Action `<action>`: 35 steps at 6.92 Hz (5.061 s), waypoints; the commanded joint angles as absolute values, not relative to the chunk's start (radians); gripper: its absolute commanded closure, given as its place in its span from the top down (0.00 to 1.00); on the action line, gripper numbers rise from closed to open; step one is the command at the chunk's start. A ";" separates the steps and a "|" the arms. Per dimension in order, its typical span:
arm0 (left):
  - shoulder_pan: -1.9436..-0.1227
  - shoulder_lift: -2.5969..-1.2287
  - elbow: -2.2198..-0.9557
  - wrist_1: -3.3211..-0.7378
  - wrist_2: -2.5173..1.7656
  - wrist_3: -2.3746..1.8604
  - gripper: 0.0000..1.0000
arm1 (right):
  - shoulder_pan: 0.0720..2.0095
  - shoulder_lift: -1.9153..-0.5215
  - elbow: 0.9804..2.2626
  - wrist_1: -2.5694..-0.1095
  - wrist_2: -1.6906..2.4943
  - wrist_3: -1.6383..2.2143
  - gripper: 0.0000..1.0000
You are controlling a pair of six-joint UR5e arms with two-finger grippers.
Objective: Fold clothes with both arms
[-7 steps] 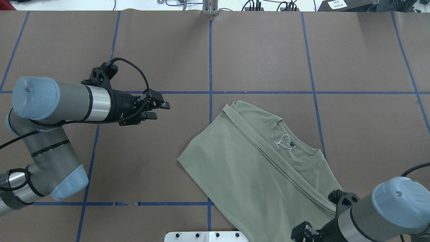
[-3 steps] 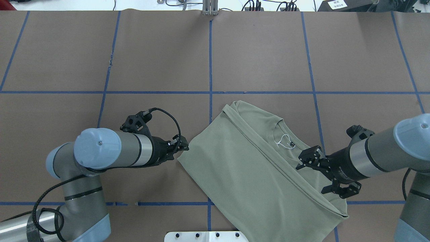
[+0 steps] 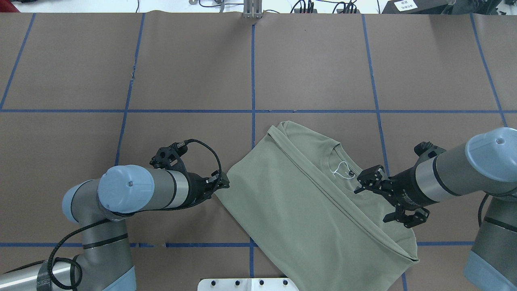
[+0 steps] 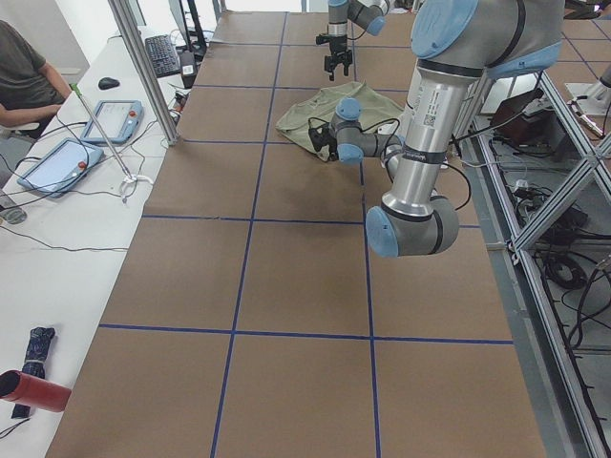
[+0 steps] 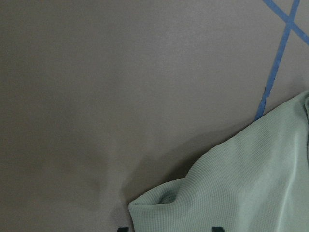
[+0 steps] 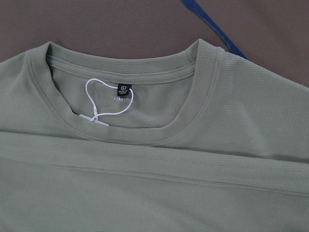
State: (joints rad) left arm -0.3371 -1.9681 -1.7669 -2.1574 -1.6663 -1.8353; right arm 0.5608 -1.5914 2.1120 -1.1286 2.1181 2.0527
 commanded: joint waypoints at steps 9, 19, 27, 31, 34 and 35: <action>-0.444 -1.982 -1.729 -2.154 -1.628 -1.647 0.00 | 0.569 -1.588 2.097 -1.129 2.112 2.051 1.00; -0.839 -2.481 -0.889 -2.500 -1.713 -1.434 0.63 | 0.647 -1.421 2.024 -1.134 1.899 2.033 1.00; -0.931 -2.135 -1.319 -2.485 -1.983 -1.422 0.63 | 0.427 -0.955 1.835 -1.761 1.836 1.115 1.00; -0.936 -2.100 -1.310 -2.494 -1.990 -1.414 0.63 | 0.419 -0.784 1.589 -1.773 1.844 1.089 1.00; -0.937 -2.100 -1.310 -2.496 -1.990 -1.416 0.63 | 0.407 -0.796 1.568 -1.805 1.838 1.069 1.00; -0.939 -2.100 -1.310 -2.494 -1.990 -1.416 0.63 | 0.396 -0.796 1.568 -1.813 1.838 1.071 1.00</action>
State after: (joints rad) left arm -0.9373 -2.1001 -1.3101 -2.4954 -1.9901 -1.4157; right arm 0.4076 -0.7953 1.5693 -1.7981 1.8384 1.0716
